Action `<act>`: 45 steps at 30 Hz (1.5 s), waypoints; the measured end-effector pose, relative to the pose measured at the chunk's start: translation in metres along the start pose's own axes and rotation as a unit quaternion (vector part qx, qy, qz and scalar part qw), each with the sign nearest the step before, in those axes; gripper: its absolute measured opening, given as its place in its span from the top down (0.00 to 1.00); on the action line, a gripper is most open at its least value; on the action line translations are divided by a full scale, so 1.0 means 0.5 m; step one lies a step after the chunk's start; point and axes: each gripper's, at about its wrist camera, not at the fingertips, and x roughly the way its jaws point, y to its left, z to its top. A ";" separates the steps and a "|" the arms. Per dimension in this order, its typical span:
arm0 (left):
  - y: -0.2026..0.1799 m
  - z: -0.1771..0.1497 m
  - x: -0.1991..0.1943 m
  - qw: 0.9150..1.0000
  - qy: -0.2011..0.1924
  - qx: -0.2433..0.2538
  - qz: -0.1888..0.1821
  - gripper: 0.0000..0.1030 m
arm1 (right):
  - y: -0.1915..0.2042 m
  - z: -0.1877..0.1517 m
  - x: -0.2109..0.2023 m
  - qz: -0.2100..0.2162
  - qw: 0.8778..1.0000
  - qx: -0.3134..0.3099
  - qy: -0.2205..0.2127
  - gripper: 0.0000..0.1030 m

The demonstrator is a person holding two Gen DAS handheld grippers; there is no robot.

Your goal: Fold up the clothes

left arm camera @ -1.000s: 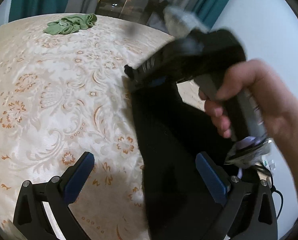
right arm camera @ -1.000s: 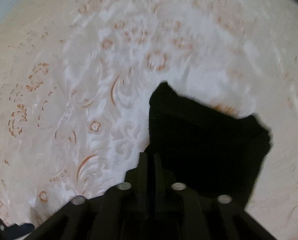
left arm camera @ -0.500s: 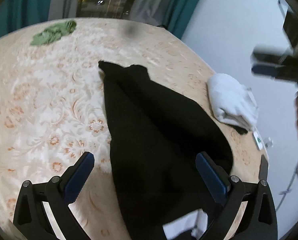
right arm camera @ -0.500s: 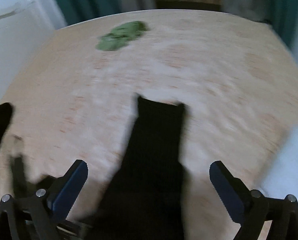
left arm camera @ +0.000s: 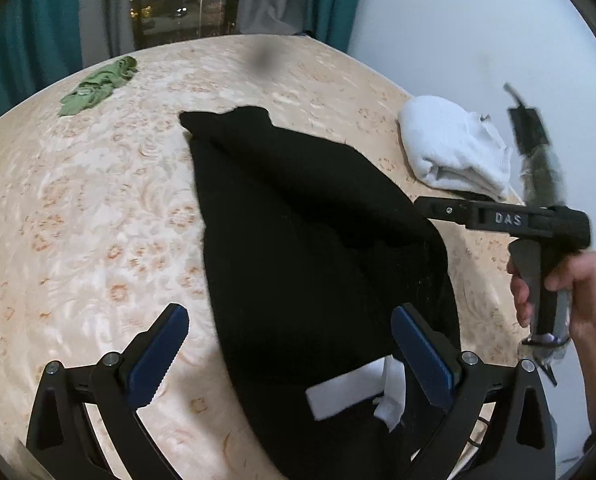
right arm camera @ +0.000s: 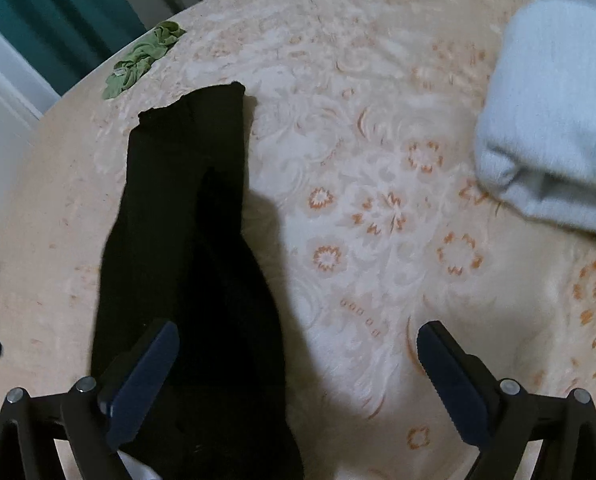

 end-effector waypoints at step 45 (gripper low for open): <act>0.063 -0.048 -0.008 0.998 0.007 -0.038 -0.050 0.00 | 0.328 -0.037 -0.011 0.040 0.974 -0.220 0.029 0.91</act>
